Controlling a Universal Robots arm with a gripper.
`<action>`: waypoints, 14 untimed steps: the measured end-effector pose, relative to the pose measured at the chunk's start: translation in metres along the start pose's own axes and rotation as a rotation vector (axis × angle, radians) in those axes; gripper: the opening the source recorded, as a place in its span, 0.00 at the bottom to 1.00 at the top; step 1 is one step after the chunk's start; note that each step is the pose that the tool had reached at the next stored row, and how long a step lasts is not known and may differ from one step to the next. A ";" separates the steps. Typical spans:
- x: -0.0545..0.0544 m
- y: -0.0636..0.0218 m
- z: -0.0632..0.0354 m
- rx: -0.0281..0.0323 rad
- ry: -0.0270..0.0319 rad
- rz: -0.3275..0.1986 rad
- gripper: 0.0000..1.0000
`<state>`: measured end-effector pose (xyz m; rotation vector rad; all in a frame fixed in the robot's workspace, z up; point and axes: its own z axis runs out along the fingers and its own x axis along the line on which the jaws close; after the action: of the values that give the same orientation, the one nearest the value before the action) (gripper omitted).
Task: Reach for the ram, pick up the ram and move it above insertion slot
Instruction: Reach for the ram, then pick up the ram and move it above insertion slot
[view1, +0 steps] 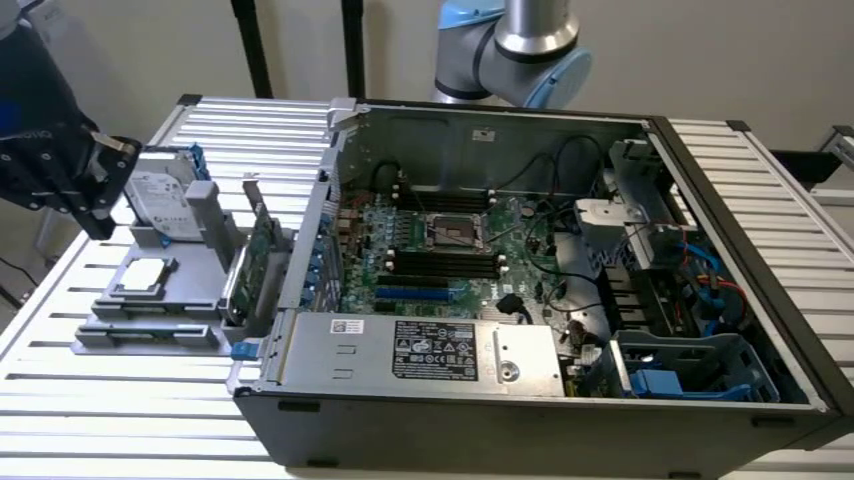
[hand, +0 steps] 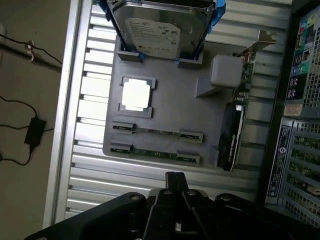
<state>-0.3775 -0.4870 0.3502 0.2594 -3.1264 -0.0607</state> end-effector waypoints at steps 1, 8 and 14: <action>0.000 0.0000 0.0000 0.0000 0.0007 -0.018 0.11; 0.000 0.0000 0.0001 0.0001 0.0055 -0.145 0.11; 0.000 0.0000 -0.0003 0.0005 0.0099 -0.255 0.11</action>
<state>-0.3776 -0.4870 0.3505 0.6539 -3.0633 -0.0588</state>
